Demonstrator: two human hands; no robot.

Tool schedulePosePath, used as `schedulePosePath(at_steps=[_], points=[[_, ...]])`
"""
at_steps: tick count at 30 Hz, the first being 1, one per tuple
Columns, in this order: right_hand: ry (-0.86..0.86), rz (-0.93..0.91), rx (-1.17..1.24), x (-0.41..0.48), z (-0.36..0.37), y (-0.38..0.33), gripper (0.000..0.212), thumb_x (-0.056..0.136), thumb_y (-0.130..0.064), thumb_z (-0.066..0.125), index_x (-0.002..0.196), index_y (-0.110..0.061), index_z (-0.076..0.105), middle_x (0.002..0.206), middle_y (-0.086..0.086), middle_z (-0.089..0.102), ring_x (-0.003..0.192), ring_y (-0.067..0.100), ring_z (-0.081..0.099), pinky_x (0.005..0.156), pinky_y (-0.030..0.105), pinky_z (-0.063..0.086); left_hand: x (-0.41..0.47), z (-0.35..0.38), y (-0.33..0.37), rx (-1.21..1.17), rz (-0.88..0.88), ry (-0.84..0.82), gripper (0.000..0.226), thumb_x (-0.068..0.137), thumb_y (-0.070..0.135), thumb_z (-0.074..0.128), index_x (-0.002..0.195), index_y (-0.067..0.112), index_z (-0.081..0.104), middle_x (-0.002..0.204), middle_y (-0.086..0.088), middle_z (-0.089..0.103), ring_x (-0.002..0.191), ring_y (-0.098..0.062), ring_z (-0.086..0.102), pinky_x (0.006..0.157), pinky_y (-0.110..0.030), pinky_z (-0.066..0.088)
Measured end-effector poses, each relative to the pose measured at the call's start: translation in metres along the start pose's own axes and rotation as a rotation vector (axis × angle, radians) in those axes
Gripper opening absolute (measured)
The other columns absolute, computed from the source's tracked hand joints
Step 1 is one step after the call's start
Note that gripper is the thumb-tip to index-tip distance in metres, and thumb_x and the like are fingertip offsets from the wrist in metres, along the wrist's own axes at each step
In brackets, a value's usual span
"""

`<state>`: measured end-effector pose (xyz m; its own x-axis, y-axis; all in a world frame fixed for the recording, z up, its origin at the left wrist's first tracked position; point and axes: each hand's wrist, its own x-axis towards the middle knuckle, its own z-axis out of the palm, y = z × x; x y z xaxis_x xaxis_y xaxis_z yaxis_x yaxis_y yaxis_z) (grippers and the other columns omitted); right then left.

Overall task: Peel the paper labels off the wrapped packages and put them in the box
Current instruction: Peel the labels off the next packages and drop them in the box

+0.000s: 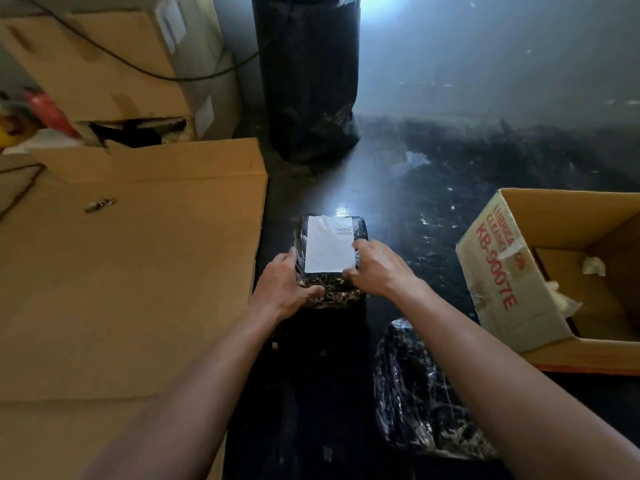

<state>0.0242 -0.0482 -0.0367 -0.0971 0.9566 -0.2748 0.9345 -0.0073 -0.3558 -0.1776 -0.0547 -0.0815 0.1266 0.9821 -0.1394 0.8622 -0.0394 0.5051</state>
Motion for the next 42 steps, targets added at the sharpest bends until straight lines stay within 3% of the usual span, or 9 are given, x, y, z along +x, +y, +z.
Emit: schedulePosePath(at_steps=[6,10,15,21,24,27,32,36,42], points=[[0.047,0.051,0.04,0.04,0.011,0.001,0.031,0.096,-0.037,0.058,0.117,-0.015,0.055,0.113,0.011,0.05,0.102,0.032,0.056,0.08,0.042,0.047,0.02,0.014,-0.013,-0.264,-0.029,-0.065,0.12,0.066,0.068,0.08,0.159,0.019,0.022,0.156,0.004,0.038,0.143,-0.014,0.037,0.117,-0.039,0.036],[0.147,0.048,0.049,0.061,0.013,0.001,0.03,0.098,-0.034,0.055,0.119,-0.013,0.056,0.117,0.014,0.05,0.109,0.033,0.05,0.086,0.047,0.05,0.022,0.024,-0.021,-0.385,-0.019,-0.038,0.12,0.068,0.058,0.085,0.16,0.021,0.019,0.163,0.007,0.029,0.149,-0.009,0.025,0.123,-0.039,0.026],[0.161,0.02,0.033,0.088,0.014,-0.004,0.037,0.099,-0.032,0.051,0.131,-0.015,0.055,0.131,0.015,0.048,0.121,0.035,0.041,0.095,0.051,0.044,0.022,0.037,-0.023,-0.444,-0.029,-0.043,0.122,0.075,0.045,0.085,0.162,0.02,0.004,0.169,0.004,0.008,0.147,0.002,0.003,0.118,-0.023,0.006],[0.109,0.015,0.064,0.12,0.009,-0.005,0.031,0.101,-0.037,0.049,0.123,-0.024,0.067,0.122,0.008,0.056,0.122,0.03,0.045,0.093,0.05,0.038,0.027,0.039,-0.025,-0.485,0.002,-0.022,0.134,0.066,0.049,0.09,0.162,0.021,0.002,0.169,0.004,0.004,0.15,0.002,0.0,0.12,-0.021,0.008],[0.129,0.024,0.121,0.133,0.002,-0.003,0.021,0.096,-0.034,0.061,0.11,-0.026,0.074,0.11,0.0,0.063,0.11,0.024,0.057,0.092,0.047,0.044,0.028,0.042,-0.026,-0.529,0.003,-0.033,0.133,0.066,0.048,0.09,0.162,0.022,0.001,0.169,0.007,0.004,0.152,0.002,0.001,0.124,-0.027,0.011],[0.087,0.058,0.239,0.143,-0.004,-0.001,0.004,0.087,-0.036,0.074,0.089,-0.032,0.075,0.087,-0.016,0.066,0.093,0.015,0.063,0.092,0.049,0.051,0.027,0.043,-0.027,-0.529,0.0,-0.027,0.134,0.066,0.047,0.09,0.162,0.022,0.0,0.169,0.008,0.003,0.15,0.006,-0.001,0.118,-0.013,0.006],[0.088,0.119,0.335,0.149,-0.005,-0.001,0.017,0.079,-0.038,0.082,0.07,-0.033,0.069,0.075,-0.016,0.067,0.088,0.014,0.065,0.095,0.054,0.05,0.028,0.045,-0.023,-0.539,-0.027,-0.003,0.139,0.059,0.054,0.092,0.162,0.023,0.004,0.168,0.011,0.007,0.143,0.017,-0.003,0.117,-0.014,0.008],[0.152,0.069,0.309,0.145,0.001,-0.001,0.021,0.083,-0.034,0.079,0.068,-0.035,0.065,0.078,-0.017,0.065,0.085,0.012,0.064,0.094,0.053,0.05,0.027,0.048,-0.023,-0.546,-0.045,0.016,0.137,0.058,0.053,0.094,0.161,0.022,0.009,0.167,0.01,0.011,0.137,0.027,-0.003,0.113,-0.006,0.008],[0.305,-0.084,0.239,0.135,0.01,0.001,0.019,0.084,-0.017,0.076,0.078,-0.032,0.067,0.078,-0.019,0.058,0.076,0.004,0.058,0.083,0.051,0.054,0.027,0.048,-0.024,-0.558,-0.059,0.035,0.136,0.055,0.052,0.095,0.161,0.018,0.016,0.167,0.005,0.019,0.146,0.011,0.009,0.114,-0.006,0.01]])
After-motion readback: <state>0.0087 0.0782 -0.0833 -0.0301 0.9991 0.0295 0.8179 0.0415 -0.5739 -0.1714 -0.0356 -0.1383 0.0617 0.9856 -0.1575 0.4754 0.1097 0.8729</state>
